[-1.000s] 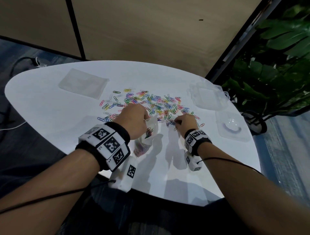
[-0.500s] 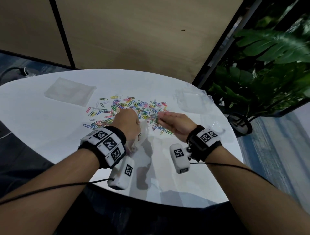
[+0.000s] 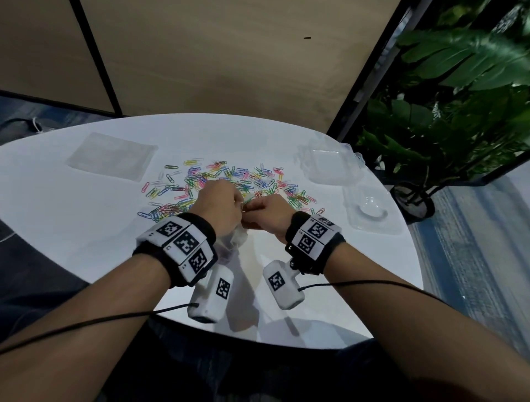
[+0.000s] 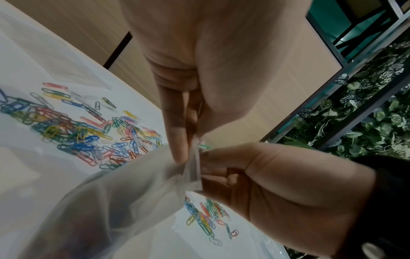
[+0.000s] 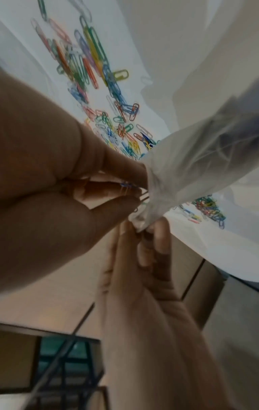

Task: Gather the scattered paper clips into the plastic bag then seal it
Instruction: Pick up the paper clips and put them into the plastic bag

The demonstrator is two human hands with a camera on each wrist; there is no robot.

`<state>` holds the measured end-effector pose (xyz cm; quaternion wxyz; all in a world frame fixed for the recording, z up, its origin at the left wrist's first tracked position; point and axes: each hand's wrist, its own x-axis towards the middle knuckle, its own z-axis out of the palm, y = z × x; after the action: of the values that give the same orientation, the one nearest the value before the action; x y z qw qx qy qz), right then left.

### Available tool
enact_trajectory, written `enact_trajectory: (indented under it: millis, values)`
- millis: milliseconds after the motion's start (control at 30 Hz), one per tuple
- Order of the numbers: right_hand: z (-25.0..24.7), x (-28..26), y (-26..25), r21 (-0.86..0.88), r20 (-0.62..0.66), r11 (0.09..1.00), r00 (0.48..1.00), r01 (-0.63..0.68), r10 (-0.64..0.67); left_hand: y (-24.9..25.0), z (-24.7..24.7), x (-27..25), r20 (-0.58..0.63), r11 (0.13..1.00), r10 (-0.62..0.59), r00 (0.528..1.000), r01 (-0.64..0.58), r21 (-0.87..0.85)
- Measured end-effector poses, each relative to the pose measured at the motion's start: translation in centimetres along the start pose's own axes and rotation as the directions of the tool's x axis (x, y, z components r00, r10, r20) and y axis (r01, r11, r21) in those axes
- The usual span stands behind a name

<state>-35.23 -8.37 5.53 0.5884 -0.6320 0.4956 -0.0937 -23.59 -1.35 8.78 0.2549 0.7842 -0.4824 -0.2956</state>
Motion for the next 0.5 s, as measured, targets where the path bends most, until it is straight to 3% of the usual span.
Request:
enact_trajectory:
  millis: [67, 133, 200, 300, 400, 467, 500]
  values:
    - [0.2, 0.3, -0.1, -0.367, 0.049, 0.925, 0.995, 0.097, -0.085, -0.1, 0.0, 0.0, -0.007, 1.0, 0.017, 1.0, -0.017, 0.021]
    - [0.0, -0.4, -1.2, -0.634, 0.152, 0.751, 0.982, 0.185, -0.113, -0.2, -0.1, -0.1, -0.024, 0.999, 0.03, 0.999, -0.029, 0.038]
    - [-0.9, -0.7, -1.9, -0.652, 0.228, 0.72, 0.967, 0.239, -0.114, -0.4, -0.3, -0.1, -0.014, 1.0, 0.029, 0.999, -0.029, 0.011]
    - [-3.0, -0.2, -1.9, -0.308, 0.234, 0.944, 0.971, 0.12, -0.047, -0.8, -0.5, -0.2, -0.015, 0.999, 0.031, 0.999, -0.031, -0.013]
    - [-6.3, 1.9, 0.2, -0.2, -0.04, 0.98, 0.999, -0.015, 0.007, -1.1, -1.1, -0.4, -0.027, 0.999, 0.024, 0.999, -0.025, -0.048]
    - [-9.0, 3.5, 3.2, -0.349, -0.239, 0.912, 0.962, -0.215, 0.135, -1.3, -1.4, -0.5, -0.027, 0.999, 0.023, 0.999, -0.024, -0.04]
    - [-10.1, 4.3, 5.1, -0.447, -0.299, 0.833, 0.932, -0.327, 0.205, -1.4, -1.7, -0.7, -0.023, 0.999, 0.024, 0.999, -0.025, -0.028]
